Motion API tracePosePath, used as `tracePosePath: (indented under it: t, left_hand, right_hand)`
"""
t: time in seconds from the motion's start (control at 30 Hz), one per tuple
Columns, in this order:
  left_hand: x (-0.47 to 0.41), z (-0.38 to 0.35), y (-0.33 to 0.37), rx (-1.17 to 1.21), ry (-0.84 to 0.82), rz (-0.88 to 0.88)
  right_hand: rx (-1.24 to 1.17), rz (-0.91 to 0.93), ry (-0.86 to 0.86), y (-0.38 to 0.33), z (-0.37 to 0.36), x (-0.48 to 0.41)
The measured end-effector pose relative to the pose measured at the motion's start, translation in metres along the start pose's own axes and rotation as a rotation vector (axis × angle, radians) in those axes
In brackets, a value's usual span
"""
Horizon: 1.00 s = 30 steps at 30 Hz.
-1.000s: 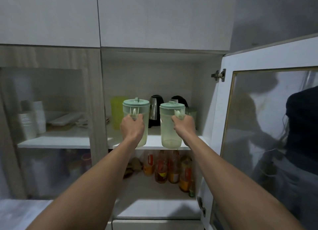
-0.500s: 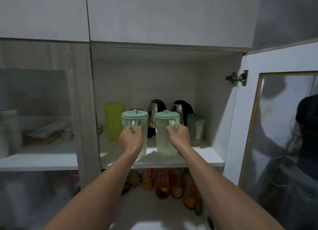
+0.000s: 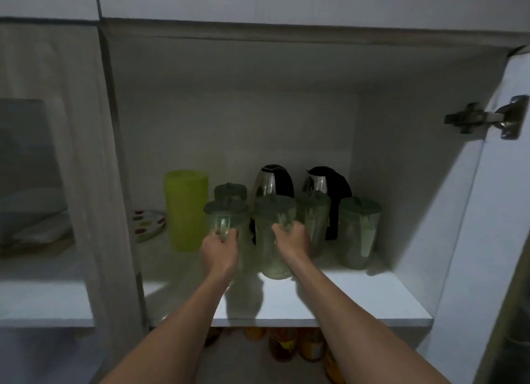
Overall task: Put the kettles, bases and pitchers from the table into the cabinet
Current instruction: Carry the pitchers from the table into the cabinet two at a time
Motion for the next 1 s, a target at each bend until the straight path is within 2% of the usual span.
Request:
tracePosePath:
  t: [0.3, 0.57, 0.8, 1.0]
  left_hand:
    - [-0.042, -0.012, -0.021, 0.017, 0.05, 0.045]
    - [-0.066, -0.011, -0.026, -0.131, 0.06, 0.059]
    - [-0.07, -0.01, -0.03, -0.254, 0.046, 0.126]
    - [-0.047, 0.014, -0.018, -0.35, 0.232, 0.173]
  right_hand:
    - [-0.048, -0.005, -0.048, 0.028, -0.018, -0.055]
    - [0.096, 0.038, -0.065, 0.029, -0.043, -0.078]
    - [0.206, -0.007, -0.104, 0.026, -0.046, -0.079]
    - [0.299, -0.069, -0.12, 0.009, -0.024, -0.051]
Point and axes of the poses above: each hand's wrist, its own x-axis away from the middle knuckle, its own z-axis out of the back of the hand, y = z × x, the point moved 9 cm from there along -x, towards the middle knuckle, and after that the axes turned 12 degrees about -y, right-handed, at the moved point
